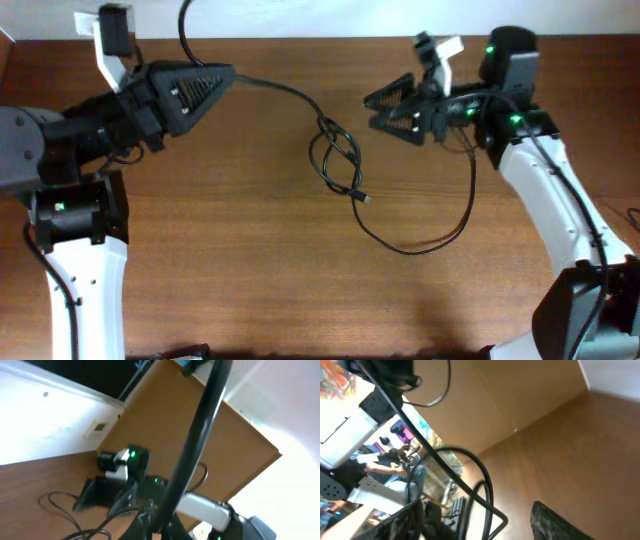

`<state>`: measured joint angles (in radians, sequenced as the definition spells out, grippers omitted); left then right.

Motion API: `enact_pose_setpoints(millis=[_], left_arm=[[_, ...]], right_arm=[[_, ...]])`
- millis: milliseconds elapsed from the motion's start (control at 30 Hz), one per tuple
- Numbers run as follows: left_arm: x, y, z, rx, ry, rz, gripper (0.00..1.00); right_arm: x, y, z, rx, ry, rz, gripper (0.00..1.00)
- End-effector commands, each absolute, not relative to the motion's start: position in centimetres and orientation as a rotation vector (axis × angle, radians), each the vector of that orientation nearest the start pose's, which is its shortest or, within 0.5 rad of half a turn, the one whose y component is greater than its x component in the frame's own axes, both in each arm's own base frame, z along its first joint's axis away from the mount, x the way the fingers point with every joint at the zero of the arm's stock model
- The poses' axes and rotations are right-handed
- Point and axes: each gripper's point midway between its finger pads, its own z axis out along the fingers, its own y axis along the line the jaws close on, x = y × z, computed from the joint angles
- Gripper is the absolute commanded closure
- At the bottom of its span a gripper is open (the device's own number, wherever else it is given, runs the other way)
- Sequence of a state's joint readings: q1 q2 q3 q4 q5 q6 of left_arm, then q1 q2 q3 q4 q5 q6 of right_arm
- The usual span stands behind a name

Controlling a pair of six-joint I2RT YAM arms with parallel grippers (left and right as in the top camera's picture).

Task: Untangle cables

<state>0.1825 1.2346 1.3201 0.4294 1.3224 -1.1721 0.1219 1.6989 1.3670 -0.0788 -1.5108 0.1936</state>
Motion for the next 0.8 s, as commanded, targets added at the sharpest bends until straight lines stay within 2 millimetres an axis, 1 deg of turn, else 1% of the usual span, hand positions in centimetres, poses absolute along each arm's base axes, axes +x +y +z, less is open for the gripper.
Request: enact_pose_setpoints(millis=[0, 67, 100, 133, 167, 200, 267, 300, 333, 367, 400, 433, 467, 533, 567, 600, 633, 667, 700, 733, 767], left_arm=[[31.2, -10.8, 51.2, 0.254, 1.551, -1.489, 0.94], [31.1, -11.1, 51.3, 0.261, 1.549, -1.498, 0.94], [31.2, -11.1, 51.3, 0.255, 1.546, -1.495, 0.94], [31.2, -11.1, 51.3, 0.255, 1.547, -1.496, 0.94], [31.2, -11.1, 51.3, 0.257, 1.548, -1.496, 0.93], [31.1, -11.1, 51.3, 0.259, 1.549, -1.497, 0.92], [31.0, -11.1, 51.2, 0.270, 1.552, -1.496, 0.92], [31.1, -11.2, 51.1, 0.268, 1.556, -1.499, 0.88], [31.1, -11.2, 50.9, 0.268, 1.564, -1.498, 0.76], [31.2, -11.2, 50.4, 0.276, 1.579, -1.489, 0.73], [31.4, -11.3, 49.3, 0.276, 1.620, -1.487, 0.66], [31.7, -11.3, 48.1, 0.262, 1.660, -1.486, 0.62], [32.1, -11.2, 46.2, 0.231, 1.722, -1.483, 0.56], [32.2, -11.2, 43.8, 0.218, 1.791, -1.461, 0.53], [32.1, -11.2, 42.9, 0.216, 1.816, -1.449, 0.52], [32.1, -11.2, 42.5, 0.224, 1.824, -1.440, 0.51], [32.1, -11.2, 42.3, 0.232, 1.826, -1.433, 0.46], [32.0, -11.2, 42.2, 0.227, 1.832, -1.436, 0.40], [31.9, -11.3, 41.5, 0.259, 1.839, -1.411, 0.31], [31.8, -11.3, 41.1, 0.258, 1.853, -1.410, 0.26], [31.6, -11.3, 40.5, 0.264, 1.869, -1.406, 0.18]], right_arm=[[34.4, 24.0, 29.2, -0.972, 1.671, 1.666, 0.34], [34.0, 25.0, 28.8, -0.983, 1.685, 1.665, 0.36], [33.7, 25.6, 28.7, -0.993, 1.687, 1.668, 0.67], [33.9, 25.6, 28.6, -0.988, 1.693, 1.659, 0.93], [34.2, 25.6, 28.5, -0.973, 1.706, 1.638, 0.96], [34.6, 25.6, 28.2, -0.954, 1.725, 1.613, 0.96], [35.3, 25.6, 27.9, -0.927, 1.750, 1.568, 0.96], [35.4, 25.6, 27.9, -0.930, 1.744, 1.566, 0.96], [35.5, 25.6, 28.3, -0.906, 1.756, 1.583, 0.96], [35.7, 25.6, 28.8, -0.883, 1.759, 1.600, 0.96], [36.1, 25.7, 30.2, -0.880, 1.722, 1.598, 0.96], [36.5, 25.8, 31.6, -0.880, 1.678, 1.594, 0.96], [36.7, 25.8, 34.0, -0.881, 1.603, 1.594, 0.96], [36.2, 25.7, 37.2, -0.888, 1.502, 1.607, 0.96], [35.9, 25.7, 38.2, -0.888, 1.473, 1.618, 0.96], [35.6, 25.5, 39.2, -0.888, 1.443, 1.624, 0.96], [35.8, 25.4, 40.4, -0.816, 1.433, 1.650, 0.96], [36.0, 25.1, 41.5, -0.768, 1.403, 1.661, 0.96], [36.6, 24.8, 43.0, -0.654, 1.381, 1.704, 0.96], [36.8, 24.7, 43.2, -0.617, 1.392, 1.726, 0.96], [36.9, 24.8, 42.8, -0.609, 1.419, 1.739, 0.96]])
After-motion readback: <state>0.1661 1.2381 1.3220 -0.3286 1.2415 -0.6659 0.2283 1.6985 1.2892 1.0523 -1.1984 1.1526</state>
